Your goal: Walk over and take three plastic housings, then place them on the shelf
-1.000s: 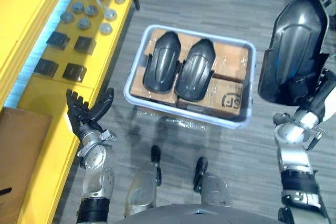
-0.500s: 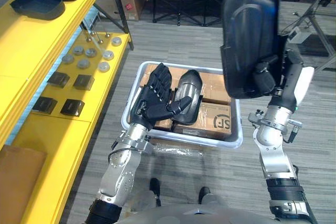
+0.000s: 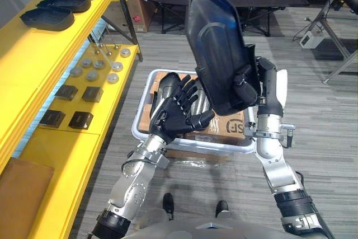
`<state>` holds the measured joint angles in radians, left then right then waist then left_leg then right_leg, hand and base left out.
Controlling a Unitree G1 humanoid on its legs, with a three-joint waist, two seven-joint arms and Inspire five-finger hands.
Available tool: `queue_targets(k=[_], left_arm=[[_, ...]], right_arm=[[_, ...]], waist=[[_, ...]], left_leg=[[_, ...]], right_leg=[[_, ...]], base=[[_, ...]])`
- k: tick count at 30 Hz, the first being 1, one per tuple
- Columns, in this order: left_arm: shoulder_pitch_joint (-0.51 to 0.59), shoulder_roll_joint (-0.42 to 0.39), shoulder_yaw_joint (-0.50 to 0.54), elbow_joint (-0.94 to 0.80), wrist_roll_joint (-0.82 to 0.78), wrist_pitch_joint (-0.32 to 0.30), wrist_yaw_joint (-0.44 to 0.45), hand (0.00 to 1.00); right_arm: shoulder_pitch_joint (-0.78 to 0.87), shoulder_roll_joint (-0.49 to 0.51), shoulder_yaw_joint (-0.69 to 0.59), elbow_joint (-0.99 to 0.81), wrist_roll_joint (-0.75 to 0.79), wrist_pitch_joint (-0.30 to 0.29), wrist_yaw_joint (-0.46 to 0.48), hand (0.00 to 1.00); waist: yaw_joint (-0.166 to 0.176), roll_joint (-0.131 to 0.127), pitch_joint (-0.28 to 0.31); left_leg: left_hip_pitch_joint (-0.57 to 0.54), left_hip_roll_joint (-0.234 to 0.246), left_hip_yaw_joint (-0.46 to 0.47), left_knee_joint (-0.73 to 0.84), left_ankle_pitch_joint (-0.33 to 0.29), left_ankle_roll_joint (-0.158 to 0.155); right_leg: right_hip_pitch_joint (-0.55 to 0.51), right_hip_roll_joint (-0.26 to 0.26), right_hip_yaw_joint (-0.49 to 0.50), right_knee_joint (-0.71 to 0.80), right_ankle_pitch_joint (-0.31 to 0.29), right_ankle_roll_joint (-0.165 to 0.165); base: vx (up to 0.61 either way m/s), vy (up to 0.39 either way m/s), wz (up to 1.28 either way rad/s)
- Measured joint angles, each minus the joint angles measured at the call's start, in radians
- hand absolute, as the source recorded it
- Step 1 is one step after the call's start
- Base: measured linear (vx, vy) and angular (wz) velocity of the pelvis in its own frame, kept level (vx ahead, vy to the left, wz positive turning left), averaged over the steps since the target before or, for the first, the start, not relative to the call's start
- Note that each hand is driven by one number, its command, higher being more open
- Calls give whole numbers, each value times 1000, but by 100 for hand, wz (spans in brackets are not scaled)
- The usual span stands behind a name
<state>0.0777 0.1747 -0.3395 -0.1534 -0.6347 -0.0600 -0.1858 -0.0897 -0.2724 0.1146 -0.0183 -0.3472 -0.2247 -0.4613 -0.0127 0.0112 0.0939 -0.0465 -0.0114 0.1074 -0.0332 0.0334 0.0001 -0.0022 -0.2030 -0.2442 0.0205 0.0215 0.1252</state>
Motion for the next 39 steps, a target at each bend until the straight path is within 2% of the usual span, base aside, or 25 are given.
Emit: queue_targets(k=[3,10,20,25,26,31,35,39], left_arm=[[-1,-1,0,0,-30,2,-8,100],[-39,-2,-17,0,-45,9,-12,100],[-42,-14,-29,0,-70,9,137,100],[-42,-21,-36,1,-75,9,175,100],[-42,-21,-39,4,-99,9,182,0],[-42,-23,-43,39,-133,12,225,0],[-41,-24,-51,57,-162,12,247,0],[-41,-44,-29,118,-198,9,305,0]], right_arm=[[0,5,37,0,0,-12,17,0],[19,35,100,2,0,-15,44,0],[42,55,173,8,0,-20,80,0],[47,79,183,26,1,-20,79,0],[47,79,185,28,1,-20,79,0],[50,80,202,59,1,-20,65,0],[73,85,212,62,1,-20,57,0],[76,84,255,61,-11,-21,50,0]], waist=[[-14,0,-14],[-18,-10,-29],[-19,-16,-43],[-19,-20,-58],[-19,-20,-58],[-19,-23,-63],[-19,-33,-71],[-21,-44,-83]], left_leg=[[12,-1,1,-26,16,0],[26,-2,8,-50,33,7],[28,-7,6,-51,42,11],[28,-9,5,-55,46,14],[29,-10,5,-55,47,14],[31,-9,6,-56,55,13],[31,-10,5,-56,60,13],[30,-9,4,-56,63,12]], right_leg=[[0,2,0,-4,2,-2],[0,2,3,-5,3,-1],[2,-2,3,-6,10,-3],[2,-4,3,-6,9,-3],[2,-5,3,-6,9,-3],[2,-4,3,-6,9,-4],[-1,-4,2,-6,7,-7],[-6,-3,3,-5,4,-12]], base=[[-4,1,-2],[-3,2,-2],[0,1,0],[-8,1,0],[-31,6,0],[-38,5,-2],[-8,2,0],[-22,6,-2]])
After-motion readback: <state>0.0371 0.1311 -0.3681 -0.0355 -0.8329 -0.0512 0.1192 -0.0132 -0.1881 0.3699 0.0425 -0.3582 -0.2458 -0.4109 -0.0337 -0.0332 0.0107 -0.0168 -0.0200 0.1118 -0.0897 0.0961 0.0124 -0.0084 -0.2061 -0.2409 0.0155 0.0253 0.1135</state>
